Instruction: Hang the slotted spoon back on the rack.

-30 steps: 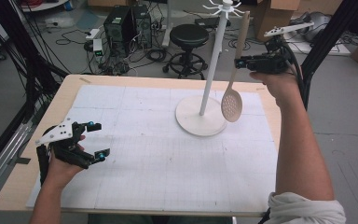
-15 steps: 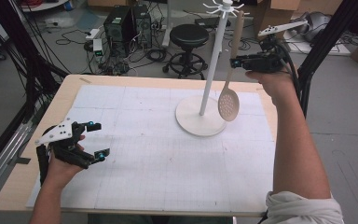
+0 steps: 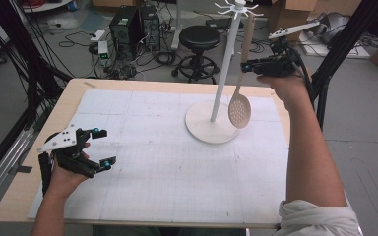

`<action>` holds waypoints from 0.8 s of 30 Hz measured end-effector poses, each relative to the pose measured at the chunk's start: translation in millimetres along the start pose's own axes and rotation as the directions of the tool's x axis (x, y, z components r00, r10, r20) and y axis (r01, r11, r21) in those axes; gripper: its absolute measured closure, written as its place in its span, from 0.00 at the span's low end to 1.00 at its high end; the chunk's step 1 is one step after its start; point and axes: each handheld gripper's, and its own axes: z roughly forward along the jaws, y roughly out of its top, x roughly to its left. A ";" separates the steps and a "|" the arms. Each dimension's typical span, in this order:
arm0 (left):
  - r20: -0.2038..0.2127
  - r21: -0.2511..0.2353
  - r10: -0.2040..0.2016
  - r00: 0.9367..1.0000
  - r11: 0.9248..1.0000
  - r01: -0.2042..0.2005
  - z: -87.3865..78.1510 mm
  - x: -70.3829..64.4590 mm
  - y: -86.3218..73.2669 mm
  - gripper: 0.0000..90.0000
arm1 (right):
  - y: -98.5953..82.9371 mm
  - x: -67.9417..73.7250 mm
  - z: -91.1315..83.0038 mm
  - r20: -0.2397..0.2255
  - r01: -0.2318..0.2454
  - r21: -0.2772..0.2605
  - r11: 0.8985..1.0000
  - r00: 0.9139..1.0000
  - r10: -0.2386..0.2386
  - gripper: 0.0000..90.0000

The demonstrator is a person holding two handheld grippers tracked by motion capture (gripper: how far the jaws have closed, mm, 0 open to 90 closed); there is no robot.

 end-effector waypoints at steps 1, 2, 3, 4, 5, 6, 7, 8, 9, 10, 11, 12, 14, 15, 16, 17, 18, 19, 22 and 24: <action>0.000 0.001 0.000 1.000 1.000 0.000 0.0 0.0 -0.1 0.02 | -0.1 -0.3 1.1 -0.001 0.003 0.002 1.000 1.000 -0.003 0.83; -0.001 0.005 0.002 1.000 1.000 -0.002 -0.2 0.2 -0.2 0.02 | 0.0 -0.3 1.4 -0.001 -0.002 0.002 1.000 1.000 0.002 0.83; -0.001 0.008 0.004 1.000 1.000 -0.004 -0.4 0.4 -0.3 0.02 | 0.1 -0.4 2.0 0.000 -0.001 0.002 1.000 1.000 0.001 0.83; -0.001 0.006 0.002 1.000 1.000 -0.002 -0.3 0.4 -0.2 0.02 | 0.2 -0.3 2.3 -0.001 -0.004 0.003 1.000 1.000 0.004 0.83; -0.001 0.005 0.004 1.000 1.000 -0.004 -0.4 0.6 -0.1 0.02 | 0.2 0.0 2.8 0.001 -0.009 0.004 1.000 1.000 0.009 0.83; -0.001 0.001 0.005 1.000 1.000 -0.005 -0.7 0.8 0.1 0.02 | 0.2 -0.2 3.1 0.003 -0.005 0.003 1.000 1.000 0.005 0.83; 0.001 -0.003 0.002 1.000 1.000 -0.002 -0.6 0.8 0.1 0.02 | 0.2 0.4 3.6 0.007 -0.011 0.003 1.000 1.000 0.011 0.83; 0.000 -0.002 0.001 1.000 1.000 -0.001 -0.5 1.0 -0.1 0.02 | 0.3 0.3 3.9 0.008 -0.011 0.002 1.000 1.000 0.011 0.82; -0.001 0.000 -0.001 1.000 1.000 0.001 -0.4 1.0 -0.3 0.02 | 0.2 0.5 3.9 0.014 -0.018 0.000 1.000 1.000 0.018 0.79; 0.000 0.005 0.001 1.000 1.000 -0.001 -0.3 1.1 -0.3 0.02 | 0.0 0.2 3.6 0.013 -0.023 -0.016 1.000 1.000 0.023 0.72; 0.000 0.004 0.001 1.000 1.000 -0.001 -0.1 0.9 -0.3 0.02 | -0.2 -0.1 2.3 0.012 -0.046 -0.039 0.998 0.999 0.046 0.68; 0.000 0.002 0.000 1.000 1.000 0.000 -0.2 0.4 -0.1 0.02 | -0.5 -0.4 1.5 0.010 -0.056 -0.045 0.997 0.998 0.056 0.68; 0.002 0.000 0.000 1.000 1.000 0.000 -0.4 0.0 0.1 0.02 | -1.8 0.1 0.1 0.014 -0.051 -0.041 0.998 0.999 0.051 0.67; 0.001 0.002 0.000 1.000 1.000 0.000 -0.3 -0.3 0.1 0.02 | -3.0 0.6 -0.4 0.022 -0.051 -0.031 0.998 0.998 0.051 0.65; 0.003 0.002 0.001 1.000 1.000 -0.001 0.0 -0.3 0.0 0.02 | -3.8 0.8 -0.7 0.024 -0.047 -0.028 0.998 0.999 0.048 0.64; 0.002 0.003 0.001 1.000 1.000 -0.001 0.0 -0.4 0.1 0.02 | -4.7 1.3 -1.3 0.024 -0.043 -0.027 0.999 0.999 0.044 0.64; 0.003 0.000 0.003 1.000 1.000 -0.003 0.0 -0.5 0.3 0.02 | -5.9 2.5 -2.5 0.025 -0.036 -0.034 0.999 0.999 0.037 0.63; 0.004 -0.002 0.005 1.000 1.000 -0.005 -0.4 -0.3 0.6 0.02 | -7.3 3.5 -3.6 0.025 -0.029 -0.047 0.998 0.999 0.030 0.62; 0.002 -0.002 0.003 1.000 1.000 -0.003 -0.6 0.1 0.7 0.02 | -12.0 6.6 -6.4 0.021 -0.007 -0.067 0.998 1.000 0.008 0.58; 0.003 0.001 0.003 1.000 1.000 -0.003 -0.1 -0.1 0.5 0.02 | -15.3 8.4 -7.5 0.019 0.005 -0.071 0.997 1.000 -0.003 0.55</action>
